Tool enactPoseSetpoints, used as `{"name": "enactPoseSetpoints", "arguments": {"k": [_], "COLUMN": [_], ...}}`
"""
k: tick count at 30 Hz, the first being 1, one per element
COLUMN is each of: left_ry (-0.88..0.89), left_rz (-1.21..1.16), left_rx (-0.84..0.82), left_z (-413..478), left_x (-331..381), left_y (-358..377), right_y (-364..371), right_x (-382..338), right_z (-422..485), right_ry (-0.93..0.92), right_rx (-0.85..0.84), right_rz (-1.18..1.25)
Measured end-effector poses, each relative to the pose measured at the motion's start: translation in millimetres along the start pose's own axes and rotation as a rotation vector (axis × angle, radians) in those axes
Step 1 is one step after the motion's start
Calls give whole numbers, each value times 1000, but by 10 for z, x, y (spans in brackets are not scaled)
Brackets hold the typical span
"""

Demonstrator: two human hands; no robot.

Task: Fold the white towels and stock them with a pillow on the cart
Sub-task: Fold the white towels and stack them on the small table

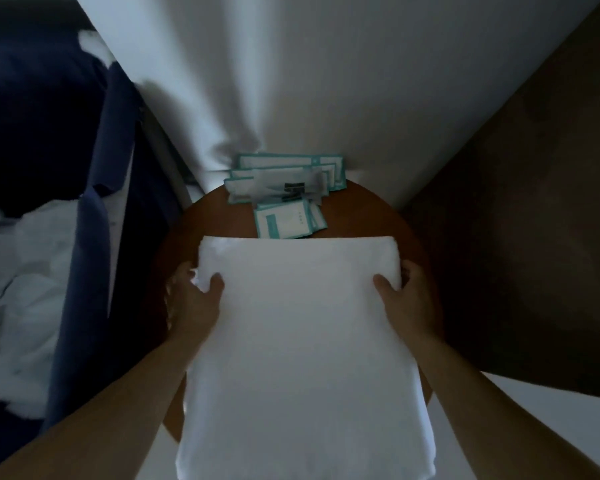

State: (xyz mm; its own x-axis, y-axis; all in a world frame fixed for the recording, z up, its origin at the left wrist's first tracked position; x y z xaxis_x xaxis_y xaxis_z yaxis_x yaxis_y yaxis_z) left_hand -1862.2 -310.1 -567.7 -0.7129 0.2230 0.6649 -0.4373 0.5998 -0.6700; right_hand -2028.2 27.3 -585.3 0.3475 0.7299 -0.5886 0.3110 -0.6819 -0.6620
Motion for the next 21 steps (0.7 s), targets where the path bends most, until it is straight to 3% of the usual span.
{"name": "enactPoseSetpoints", "arguments": {"k": [5,9,15,21], "left_ry": [-91,-119,-78,-203], "left_rz": [174,66,236,183], "left_rx": [-71,-216,-225,-301], "left_z": [-764,-1216,-1450,-1405], "left_x": [-554,-968,-1145,-1322], "left_y": [-137,-83,-85,-67], "right_y": [-21,-30,-24,22], "right_x": [566,861,836,1047], "right_z": [-634,-1089,-1356,-1423], "right_ry": [144,213,233,388], "right_rx": [-136,-161,-10,-59], "right_rz": [-104,-188,-319,-295]}}
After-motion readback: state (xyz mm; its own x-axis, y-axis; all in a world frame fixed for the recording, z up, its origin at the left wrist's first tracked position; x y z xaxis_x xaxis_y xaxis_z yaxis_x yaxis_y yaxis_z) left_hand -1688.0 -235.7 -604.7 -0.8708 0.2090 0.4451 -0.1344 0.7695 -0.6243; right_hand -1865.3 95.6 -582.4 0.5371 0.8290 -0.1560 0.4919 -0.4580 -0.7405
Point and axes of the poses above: each hand's wrist, its own z-axis towards the middle knuckle, its own y-axis out of the palm, x = y × z, the point moved 6 cm from there along z, towards the middle knuckle, and after that the axes turned 4 degrees about y, right-handed, at the moved point
